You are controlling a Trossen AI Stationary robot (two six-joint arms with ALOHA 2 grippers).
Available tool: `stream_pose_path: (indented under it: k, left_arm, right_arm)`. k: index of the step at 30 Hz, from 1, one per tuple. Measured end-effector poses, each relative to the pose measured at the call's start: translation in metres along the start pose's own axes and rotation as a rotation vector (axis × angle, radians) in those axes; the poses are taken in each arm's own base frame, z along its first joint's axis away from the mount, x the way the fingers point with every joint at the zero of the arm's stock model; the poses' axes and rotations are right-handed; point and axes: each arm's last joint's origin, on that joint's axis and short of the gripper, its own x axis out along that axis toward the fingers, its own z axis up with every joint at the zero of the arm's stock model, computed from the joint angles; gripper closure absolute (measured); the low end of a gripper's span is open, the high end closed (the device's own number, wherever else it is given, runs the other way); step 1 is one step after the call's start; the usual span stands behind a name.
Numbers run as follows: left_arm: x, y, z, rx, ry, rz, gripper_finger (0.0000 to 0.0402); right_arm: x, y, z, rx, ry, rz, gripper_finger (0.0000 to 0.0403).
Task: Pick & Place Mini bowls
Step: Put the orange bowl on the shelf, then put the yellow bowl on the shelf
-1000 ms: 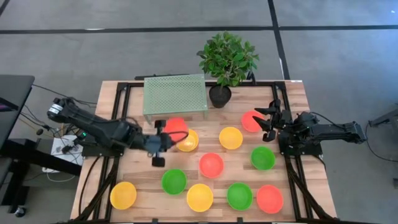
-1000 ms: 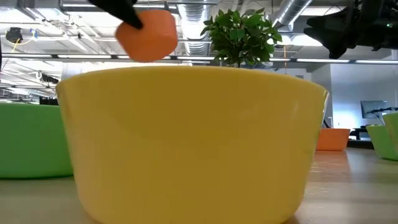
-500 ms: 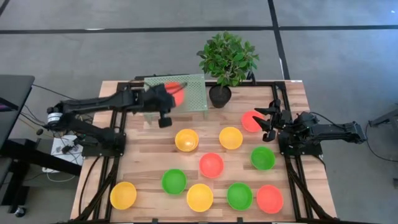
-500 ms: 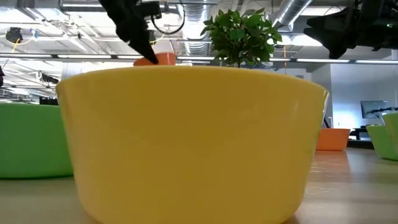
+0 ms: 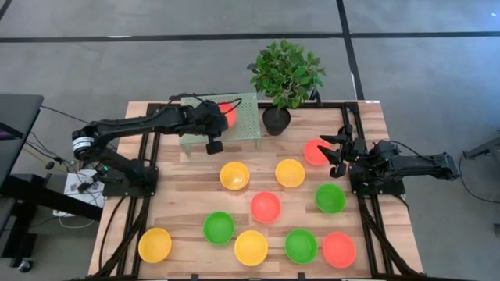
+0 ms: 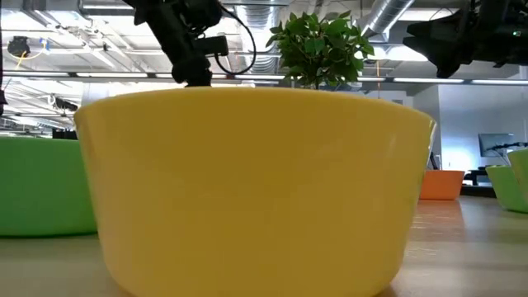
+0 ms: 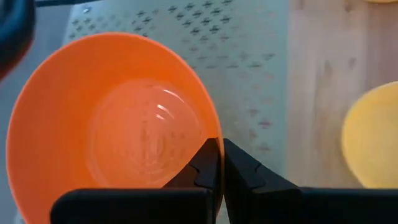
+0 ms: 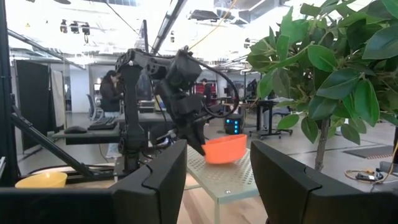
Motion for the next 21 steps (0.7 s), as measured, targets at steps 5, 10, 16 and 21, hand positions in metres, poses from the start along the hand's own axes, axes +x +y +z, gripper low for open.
stream_pose_path:
  k: [5, 10, 16, 21]
  left_arm:
    - [0.0, 0.002, -0.002, -0.01, 0.011, 0.005, 0.0371]
    - [0.003, 0.006, -0.002, -0.019, 0.019, 0.037, 0.0343]
    - [0.0, 0.007, 0.004, -0.028, -0.048, 0.057, 0.0308]
    - [-0.016, 0.002, 0.007, -0.017, -0.078, 0.104, 0.0288]
  right_arm:
    - [0.0, 0.0, 0.0, 0.0, 0.0, 0.0, 0.023]
    - [0.0, 0.0, 0.0, 0.0, 0.0, 0.0, 0.023]
    - [0.0, 0.0, 0.0, 0.0, 0.0, 0.0, 0.023]
    - [0.0, 0.0, 0.0, 0.0, 0.0, 0.0, 0.023]
